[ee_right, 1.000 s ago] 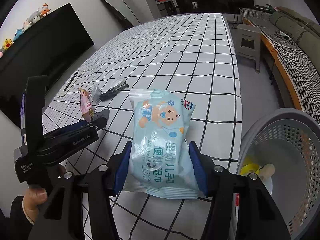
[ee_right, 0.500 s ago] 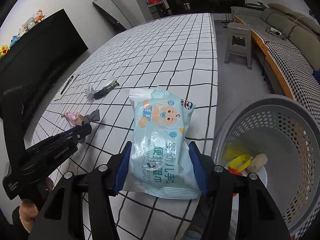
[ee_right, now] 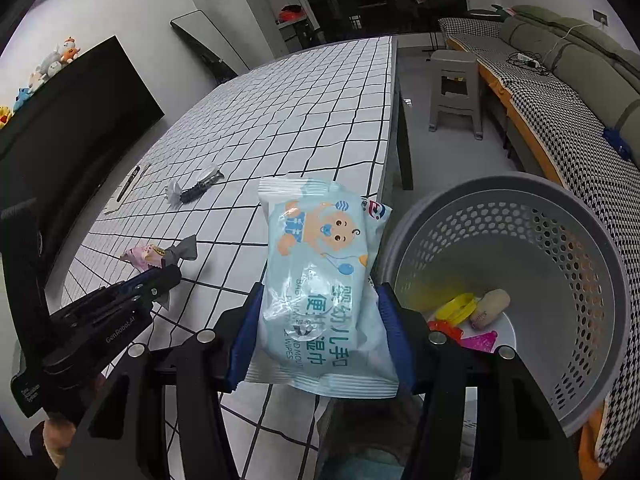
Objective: Collect trash
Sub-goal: 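Close the left tool on the grey cloth while the right tool holds the wipe pack, then carry the grey cloth and wipe pack over the grey wastebasket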
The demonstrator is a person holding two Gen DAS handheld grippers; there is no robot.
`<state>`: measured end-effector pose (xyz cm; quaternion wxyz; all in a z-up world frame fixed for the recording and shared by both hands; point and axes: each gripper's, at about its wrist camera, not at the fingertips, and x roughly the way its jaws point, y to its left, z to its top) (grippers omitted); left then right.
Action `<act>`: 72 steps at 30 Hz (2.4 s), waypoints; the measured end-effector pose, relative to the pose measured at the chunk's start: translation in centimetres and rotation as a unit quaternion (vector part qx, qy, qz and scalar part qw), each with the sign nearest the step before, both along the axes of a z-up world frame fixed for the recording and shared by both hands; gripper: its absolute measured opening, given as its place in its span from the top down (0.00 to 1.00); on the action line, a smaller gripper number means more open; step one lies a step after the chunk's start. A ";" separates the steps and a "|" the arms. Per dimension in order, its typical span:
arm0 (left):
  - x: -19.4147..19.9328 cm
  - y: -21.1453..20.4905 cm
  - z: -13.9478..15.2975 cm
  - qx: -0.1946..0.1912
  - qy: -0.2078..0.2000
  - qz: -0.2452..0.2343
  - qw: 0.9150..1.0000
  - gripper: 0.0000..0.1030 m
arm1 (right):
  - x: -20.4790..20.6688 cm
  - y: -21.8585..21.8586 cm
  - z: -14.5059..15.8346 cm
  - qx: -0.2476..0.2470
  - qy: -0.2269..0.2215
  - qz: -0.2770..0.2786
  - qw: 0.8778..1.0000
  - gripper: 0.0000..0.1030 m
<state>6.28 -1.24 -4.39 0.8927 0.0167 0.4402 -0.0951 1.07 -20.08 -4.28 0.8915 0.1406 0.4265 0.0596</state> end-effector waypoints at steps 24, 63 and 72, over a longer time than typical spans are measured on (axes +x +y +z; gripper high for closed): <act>-3.3 3.1 -1.2 0.000 0.024 0.023 0.999 0.70 | -2.4 1.4 1.0 -0.009 -0.013 0.026 1.000 0.47; -5.1 0.1 0.1 -0.013 0.002 -0.016 1.000 0.89 | -3.8 -1.3 0.8 0.000 -0.018 -0.004 1.000 0.47; -4.8 -5.1 2.5 -0.017 -0.028 -0.064 0.997 0.89 | -6.1 -6.1 0.4 -0.014 -0.015 -0.056 0.998 0.47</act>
